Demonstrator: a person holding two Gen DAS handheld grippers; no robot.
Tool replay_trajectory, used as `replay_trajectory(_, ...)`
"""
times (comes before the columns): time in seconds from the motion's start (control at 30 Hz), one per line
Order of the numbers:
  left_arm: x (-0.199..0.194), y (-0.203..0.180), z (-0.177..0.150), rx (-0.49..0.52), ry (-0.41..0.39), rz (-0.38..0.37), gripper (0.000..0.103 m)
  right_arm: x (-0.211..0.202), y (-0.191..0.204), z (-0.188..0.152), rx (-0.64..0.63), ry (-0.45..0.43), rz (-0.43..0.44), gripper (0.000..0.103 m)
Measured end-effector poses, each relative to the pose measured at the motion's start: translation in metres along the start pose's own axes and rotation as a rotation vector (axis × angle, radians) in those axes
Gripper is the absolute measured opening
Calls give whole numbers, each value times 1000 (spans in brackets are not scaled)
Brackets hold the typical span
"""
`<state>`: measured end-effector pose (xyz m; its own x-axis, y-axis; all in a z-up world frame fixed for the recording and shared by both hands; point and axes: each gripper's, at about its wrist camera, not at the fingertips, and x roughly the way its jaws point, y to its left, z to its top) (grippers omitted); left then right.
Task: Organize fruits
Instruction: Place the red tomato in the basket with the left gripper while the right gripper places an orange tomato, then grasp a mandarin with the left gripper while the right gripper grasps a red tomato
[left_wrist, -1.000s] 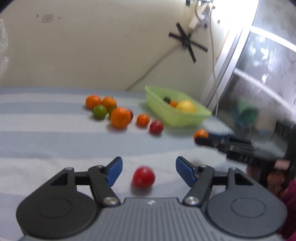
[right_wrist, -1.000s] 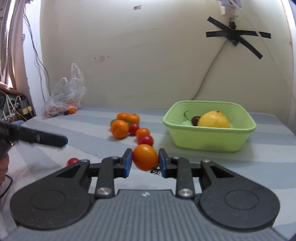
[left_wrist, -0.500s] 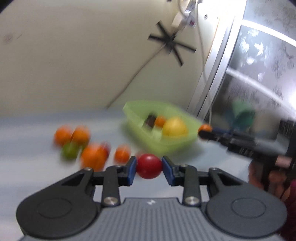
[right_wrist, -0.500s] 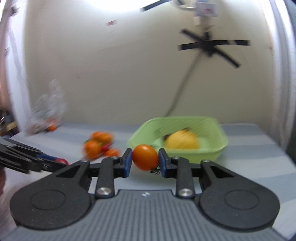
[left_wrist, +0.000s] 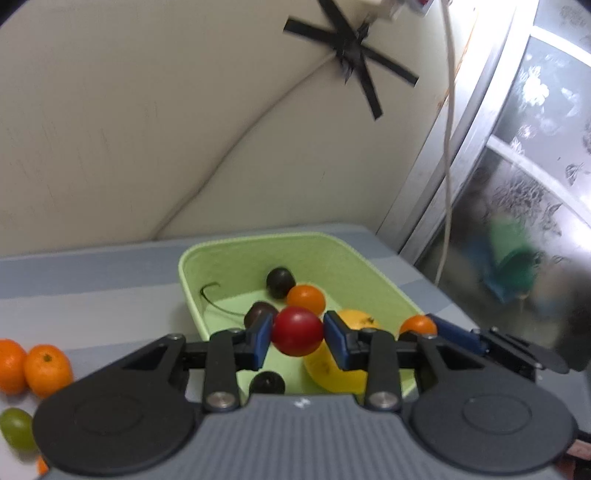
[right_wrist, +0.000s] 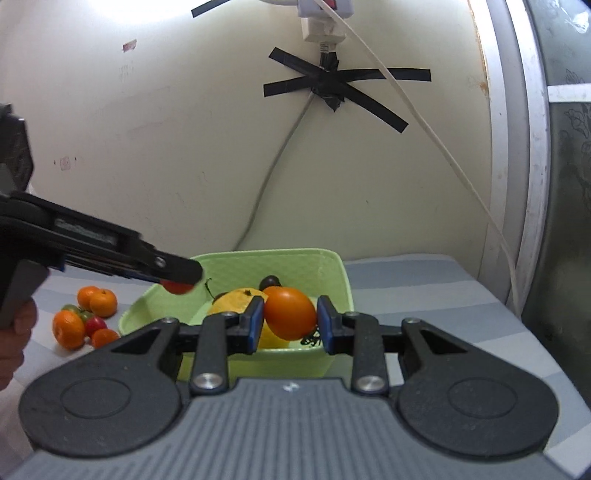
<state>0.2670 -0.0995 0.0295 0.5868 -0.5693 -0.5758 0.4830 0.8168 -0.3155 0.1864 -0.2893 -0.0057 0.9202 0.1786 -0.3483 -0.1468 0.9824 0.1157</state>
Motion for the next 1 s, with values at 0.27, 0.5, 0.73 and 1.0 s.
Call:
replay_trajectory(0.27,-43,11,0,-61,-78,-52,40,-17,-11,-4,15,-86,-30,46)
replay_trajectory(0.5,-150,64,-30,-147,-194,32,40,-52,-12,0,72,-246,-18,45)
replay_trajectory(0.73,-154,108,-62,-276,-120,81,40,-53,69,0,-82,-69,261,45)
replay_trajectory(1.0,-108,89,-58,-164,-80,131,57,0,114,-22,-129,198,240,45)
